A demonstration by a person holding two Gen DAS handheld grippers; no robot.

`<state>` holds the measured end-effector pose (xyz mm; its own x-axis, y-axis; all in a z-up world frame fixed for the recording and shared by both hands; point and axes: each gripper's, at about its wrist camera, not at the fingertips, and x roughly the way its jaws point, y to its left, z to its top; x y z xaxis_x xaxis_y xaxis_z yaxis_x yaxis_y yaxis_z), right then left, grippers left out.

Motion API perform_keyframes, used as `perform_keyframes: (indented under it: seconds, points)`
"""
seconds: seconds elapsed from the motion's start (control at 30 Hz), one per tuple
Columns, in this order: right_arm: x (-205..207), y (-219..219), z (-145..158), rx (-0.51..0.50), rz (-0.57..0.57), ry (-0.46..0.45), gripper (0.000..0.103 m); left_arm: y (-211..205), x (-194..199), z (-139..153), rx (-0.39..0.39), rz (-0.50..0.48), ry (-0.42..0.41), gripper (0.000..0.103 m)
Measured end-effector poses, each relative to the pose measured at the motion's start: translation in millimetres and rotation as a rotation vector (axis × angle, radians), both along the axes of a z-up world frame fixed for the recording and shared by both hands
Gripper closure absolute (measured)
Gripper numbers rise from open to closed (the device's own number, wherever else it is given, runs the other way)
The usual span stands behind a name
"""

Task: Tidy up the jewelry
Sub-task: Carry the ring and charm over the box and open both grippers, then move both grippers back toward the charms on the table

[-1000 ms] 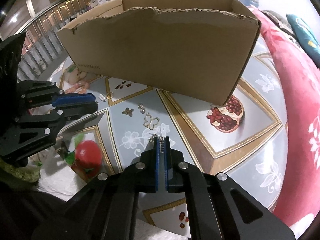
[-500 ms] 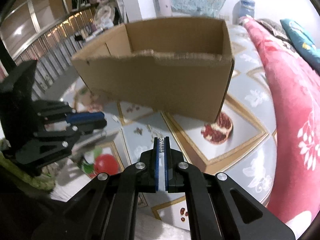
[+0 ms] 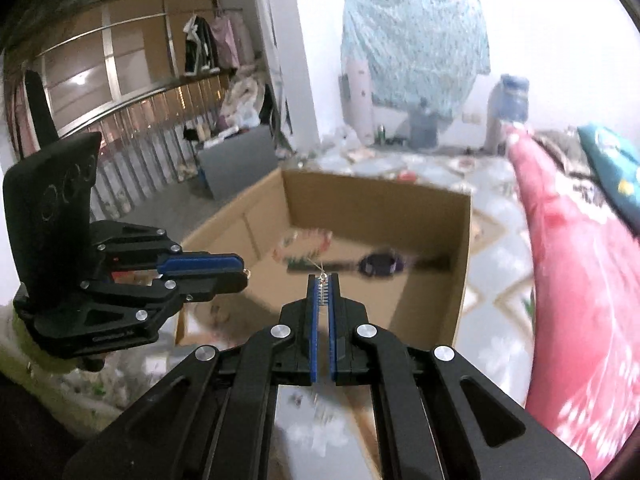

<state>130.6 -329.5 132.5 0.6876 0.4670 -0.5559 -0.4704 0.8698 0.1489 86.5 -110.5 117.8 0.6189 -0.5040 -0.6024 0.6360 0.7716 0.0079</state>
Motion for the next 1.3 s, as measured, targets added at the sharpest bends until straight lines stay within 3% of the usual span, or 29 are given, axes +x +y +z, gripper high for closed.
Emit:
perform_keyframes:
  seconds: [0.1, 0.3, 0.53, 0.6, 0.67, 0.87, 1.03, 1.3]
  points:
    - [27.8, 4.1, -3.2, 0.017, -0.016, 0.013, 0.101, -0.1, 29.8, 2.3, -0.005, 0.040, 0.014, 0.093]
    - [82.9, 10.5, -31.3, -0.033, -0.088, 0.119, 0.101, -1.2, 89.3, -21.0, 0.011, 0.104, 0.131, 0.093]
    - [98.6, 5.6, -54.0, -0.076, -0.147, 0.190, 0.093, -11.9, 121.9, -55.4, 0.089, 0.161, 0.225, 0.092]
    - [94.8, 5.5, -53.3, -0.071, -0.143, 0.186, 0.091, -10.7, 121.8, -55.3, 0.081, 0.167, 0.229, 0.091]
    - [91.4, 4.7, -50.8, -0.064, -0.143, 0.178, 0.085, -8.6, 118.4, -52.3, 0.071, 0.172, 0.218, 0.079]
    - [78.8, -1.6, -36.9, -0.018, -0.140, 0.138, 0.080, -4.7, 101.1, -39.1, 0.045, 0.165, 0.169, 0.076]
    - [53.7, -11.7, -20.5, 0.016, -0.118, 0.064, 0.080, 14.8, 71.4, -19.1, -0.031, 0.163, 0.096, 0.072]
    - [-1.1, -25.8, -10.5, 0.080, 0.049, 0.021, 0.080, 53.7, 10.2, -2.7, -0.088, 0.158, 0.030, 0.060]
